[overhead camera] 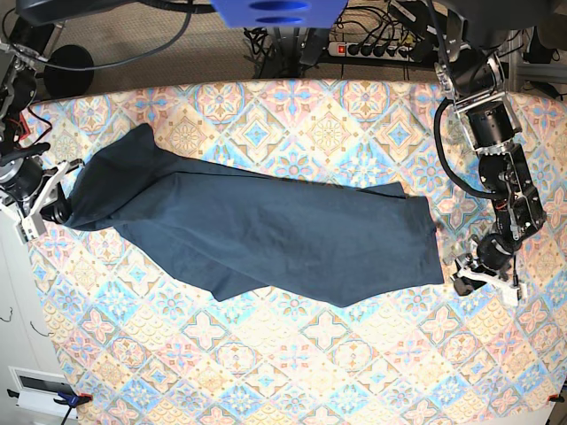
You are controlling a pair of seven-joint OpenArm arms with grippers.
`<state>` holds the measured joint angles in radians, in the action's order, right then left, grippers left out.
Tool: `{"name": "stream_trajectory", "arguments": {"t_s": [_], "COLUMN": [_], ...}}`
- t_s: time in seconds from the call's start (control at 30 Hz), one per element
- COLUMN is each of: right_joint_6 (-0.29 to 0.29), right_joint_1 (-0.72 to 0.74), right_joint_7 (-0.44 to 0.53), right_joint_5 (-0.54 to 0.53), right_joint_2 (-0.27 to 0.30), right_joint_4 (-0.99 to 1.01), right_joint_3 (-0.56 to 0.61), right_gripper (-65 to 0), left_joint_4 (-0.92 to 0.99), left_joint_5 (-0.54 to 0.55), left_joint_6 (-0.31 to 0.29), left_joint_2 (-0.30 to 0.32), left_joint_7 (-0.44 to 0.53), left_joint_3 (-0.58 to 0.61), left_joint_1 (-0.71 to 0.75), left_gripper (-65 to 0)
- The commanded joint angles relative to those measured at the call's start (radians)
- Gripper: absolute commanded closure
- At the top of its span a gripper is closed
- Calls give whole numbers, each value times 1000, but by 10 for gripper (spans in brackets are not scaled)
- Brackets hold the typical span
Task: Layout the t-shirt on the table in an organized manner, then fold the t-shirt properly
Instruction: 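Release the shirt with the left gripper and regrasp the folded edge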
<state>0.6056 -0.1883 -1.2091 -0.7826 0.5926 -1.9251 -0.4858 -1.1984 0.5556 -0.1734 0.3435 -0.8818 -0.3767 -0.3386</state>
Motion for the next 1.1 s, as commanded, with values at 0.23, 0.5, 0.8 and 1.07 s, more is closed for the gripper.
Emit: {"name": "stream_trajectory", "arguments": {"t_s": [0.23,0.5,0.8,1.07], "right_joint_6": [0,0,0,0], "right_joint_1": [10,8,8,10], "right_joint_7": [25,27,28,30], "right_joint_5": [-8,-8,-8,-8], "right_joint_2": [23,23,22,22], "right_joint_4": [-12,-12,-12,-12], "right_joint_3": [-11,-12,-15,-15], "right_gripper": [0,0,0,0], "left_joint_4": [213,294,389,389], "left_joint_5": [13,11,11,-45], "left_joint_6": [12,16,18,18], "left_joint_2": [-21,-68,-60,-17], "left_joint_7": [92,229,310,313], "left_joint_3": [3,94,196,192], "left_joint_1": [-66,-121,-201,-202], "left_gripper": [-414,-415,-415,-415]}}
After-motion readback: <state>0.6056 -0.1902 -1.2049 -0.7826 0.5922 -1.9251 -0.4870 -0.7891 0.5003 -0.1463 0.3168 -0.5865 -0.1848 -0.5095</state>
